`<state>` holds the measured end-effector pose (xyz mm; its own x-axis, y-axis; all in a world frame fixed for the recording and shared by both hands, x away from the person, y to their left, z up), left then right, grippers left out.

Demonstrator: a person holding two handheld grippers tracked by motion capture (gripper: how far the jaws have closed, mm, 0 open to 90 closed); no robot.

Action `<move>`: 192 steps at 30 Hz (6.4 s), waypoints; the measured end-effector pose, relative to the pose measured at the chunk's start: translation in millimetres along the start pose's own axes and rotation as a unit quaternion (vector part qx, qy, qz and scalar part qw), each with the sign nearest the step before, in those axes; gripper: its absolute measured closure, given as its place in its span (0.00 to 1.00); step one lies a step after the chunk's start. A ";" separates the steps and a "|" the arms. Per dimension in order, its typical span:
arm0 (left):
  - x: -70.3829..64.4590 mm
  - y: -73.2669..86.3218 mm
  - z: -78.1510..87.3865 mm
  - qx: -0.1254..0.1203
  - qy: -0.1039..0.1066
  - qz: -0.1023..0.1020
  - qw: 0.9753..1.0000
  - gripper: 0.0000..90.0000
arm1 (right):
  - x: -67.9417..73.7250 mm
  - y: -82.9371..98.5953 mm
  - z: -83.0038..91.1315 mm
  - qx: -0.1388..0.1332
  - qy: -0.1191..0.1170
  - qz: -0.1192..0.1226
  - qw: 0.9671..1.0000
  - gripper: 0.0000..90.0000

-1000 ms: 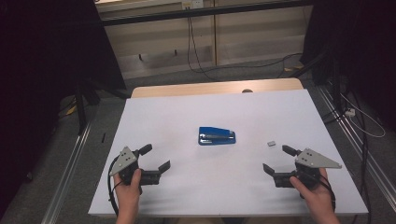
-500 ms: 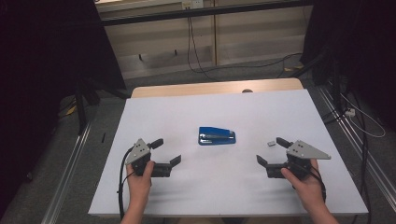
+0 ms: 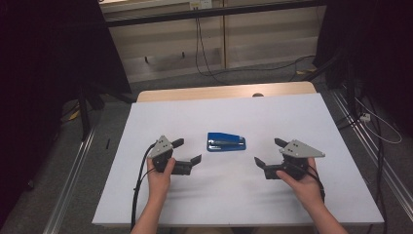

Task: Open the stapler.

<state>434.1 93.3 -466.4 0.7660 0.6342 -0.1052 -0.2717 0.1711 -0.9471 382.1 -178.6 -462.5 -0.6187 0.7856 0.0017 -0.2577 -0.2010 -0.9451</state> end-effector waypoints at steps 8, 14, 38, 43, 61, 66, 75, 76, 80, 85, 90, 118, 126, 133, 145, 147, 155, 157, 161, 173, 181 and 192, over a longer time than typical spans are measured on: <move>-2.4 -7.2 -8.7 0.005 0.010 0.000 1.000 0.03 | 0.6 -10.6 -20.6 0.003 -0.017 0.004 1.000 0.10; -3.0 -8.6 -13.5 0.000 0.017 0.009 1.000 0.03 | 0.8 -16.3 -31.4 -0.002 -0.036 -0.007 0.999 0.15; 12.2 -20.7 -35.3 0.006 0.008 0.020 1.000 0.03 | -0.8 -28.9 -75.1 0.014 -0.082 -0.024 0.996 0.57; 19.3 -18.7 -36.6 0.011 0.001 0.032 0.999 0.03 | 9.5 -28.6 -83.8 0.031 -0.114 -0.012 0.993 0.66; 31.3 -14.3 -32.3 0.030 -0.019 0.025 0.999 0.03 | 36.9 -22.3 -112.5 0.100 -0.194 0.028 0.975 1.00; 34.9 -10.9 -34.8 0.037 -0.028 0.026 0.999 0.03 | 39.4 -17.1 -123.9 0.117 -0.199 0.039 0.972 1.00; 38.1 -4.2 -39.3 0.053 -0.033 0.030 0.998 0.03 | 38.7 -10.8 -140.4 0.135 -0.177 0.082 0.971 1.00; 39.2 -3.5 -39.6 0.055 -0.036 0.027 0.997 0.03 | 39.1 -10.4 -141.2 0.136 -0.177 0.087 0.971 1.00; 42.4 -0.9 -41.3 0.060 -0.041 0.040 0.997 0.03 | 38.6 -7.3 -143.7 0.141 -0.170 0.107 0.969 1.00; 42.9 1.7 -43.4 0.079 -0.043 0.038 0.995 0.04 | 39.2 -4.6 -146.6 0.136 -0.170 0.112 0.969 1.00; 39.6 0.2 -48.4 0.093 -0.042 0.024 0.995 0.10 | 39.7 -4.4 -146.2 0.139 -0.163 0.126 0.969 1.00; 23.5 12.5 -72.3 0.152 0.007 0.003 0.988 1.00 | 39.8 -3.5 -147.2 0.132 -0.168 0.103 0.972 1.00; 21.4 1.2 -70.7 0.132 0.017 0.019 0.991 1.00 | 39.7 -3.0 -146.9 0.130 -0.167 0.094 0.973 1.00; 17.8 -12.0 -70.4 0.107 0.025 0.027 0.994 1.00 | 39.4 -2.4 -146.3 0.127 -0.165 0.088 0.974 1.00; 12.0 -34.2 -74.6 0.080 0.041 0.035 0.995 1.00 | 39.6 -1.5 -145.3 0.121 -0.156 0.060 0.979 1.00; 11.9 -35.2 -74.9 0.080 0.041 0.032 0.995 1.00 | 39.9 -1.4 -145.3 0.119 -0.154 0.057 0.979 1.00; 13.4 -35.3 -76.4 0.077 0.043 0.038 0.995 1.00 | 40.5 -2.7 -145.6 0.128 -0.140 0.059 0.980 1.00; 13.9 -34.9 -76.2 0.078 0.044 0.037 0.995 1.00 | 40.2 -3.5 -146.2 0.127 -0.134 0.056 0.981 1.00; 14.6 -34.6 -76.8 0.075 0.045 0.040 0.995 1.00 | 43.1 -11.0 -146.0 0.101 -0.127 0.037 0.986 1.00; 15.4 -33.7 -77.0 0.076 0.044 0.039 0.995 1.00 | 48.6 -26.7 -155.4 0.063 -0.083 0.032 0.994 1.00; 17.5 -31.5 -77.5 0.078 0.044 0.038 0.995 1.00 | 46.0 -21.2 -159.8 0.059 -0.061 0.021 0.996 1.00; 20.1 -28.5 -77.7 0.083 0.039 0.034 0.995 0.99 | 46.9 -19.3 -162.4 0.047 -0.045 0.025 0.998 1.00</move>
<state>502.6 42.5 -465.0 0.7832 0.5898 -0.1968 -0.4121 0.2553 -0.8746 478.5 -42.8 -497.3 -0.6949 0.7190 -0.0107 -0.2916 -0.2954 -0.9098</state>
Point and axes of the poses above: each handheld gripper's, and its own axes: z roughly backward along the jaws, y roughly out of its underside, x roughly to its left, the point moved 8 cm from there along -z, roughly forward along the jaws, and after that the axes turned 4 degrees about -y, right-handed, at the moved point
